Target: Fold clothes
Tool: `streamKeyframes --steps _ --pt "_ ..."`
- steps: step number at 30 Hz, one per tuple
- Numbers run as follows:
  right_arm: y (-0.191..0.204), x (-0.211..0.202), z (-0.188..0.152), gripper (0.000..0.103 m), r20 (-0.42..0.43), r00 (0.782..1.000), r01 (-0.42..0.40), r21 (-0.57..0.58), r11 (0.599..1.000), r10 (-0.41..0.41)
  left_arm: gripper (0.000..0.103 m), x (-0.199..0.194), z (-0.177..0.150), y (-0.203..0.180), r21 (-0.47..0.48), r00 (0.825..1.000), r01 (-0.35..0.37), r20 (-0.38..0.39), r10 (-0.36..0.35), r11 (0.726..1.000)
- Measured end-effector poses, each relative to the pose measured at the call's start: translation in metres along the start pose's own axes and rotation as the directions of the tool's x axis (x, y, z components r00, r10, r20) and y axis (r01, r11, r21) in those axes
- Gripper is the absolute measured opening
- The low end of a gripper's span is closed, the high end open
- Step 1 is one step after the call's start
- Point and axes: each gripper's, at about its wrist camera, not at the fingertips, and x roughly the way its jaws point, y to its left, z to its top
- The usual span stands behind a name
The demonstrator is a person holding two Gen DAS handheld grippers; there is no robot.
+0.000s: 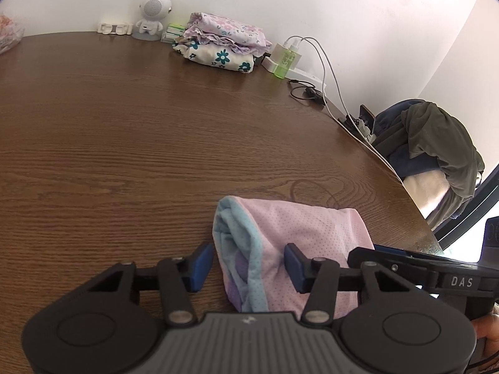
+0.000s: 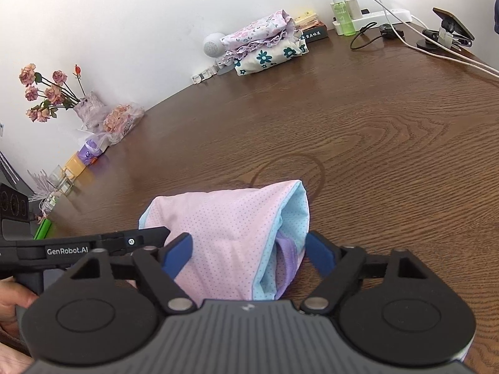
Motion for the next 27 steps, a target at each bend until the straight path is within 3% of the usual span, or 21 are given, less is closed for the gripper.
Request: streamKeyframes --steps 7,9,15,21,27 --pt "-0.005 0.0 -0.003 0.06 0.026 1.0 -0.012 0.037 0.999 0.011 0.04 0.003 -0.001 0.003 -0.037 0.999 0.032 0.005 -0.032 0.999" --pt "-0.008 0.002 -0.005 0.043 0.02 0.999 -0.036 0.059 0.998 0.035 0.035 0.004 -0.002 0.004 -0.053 0.999 0.037 0.009 -0.037 0.998" --pt "-0.016 0.008 -0.009 0.023 0.016 0.995 -0.095 0.113 0.989 0.094 0.019 0.006 -0.008 0.015 -0.122 0.996 0.086 0.032 -0.083 0.989" --pt "-0.018 0.011 -0.007 0.015 0.014 0.992 -0.126 0.133 0.983 0.125 0.013 0.006 -0.011 0.022 -0.153 0.991 0.13 0.057 -0.123 0.98" --pt "-0.014 0.003 -0.001 0.012 0.065 0.988 -0.148 0.12 0.982 0.141 0.01 -0.003 -0.011 0.021 -0.141 0.982 0.166 0.114 -0.15 0.976"
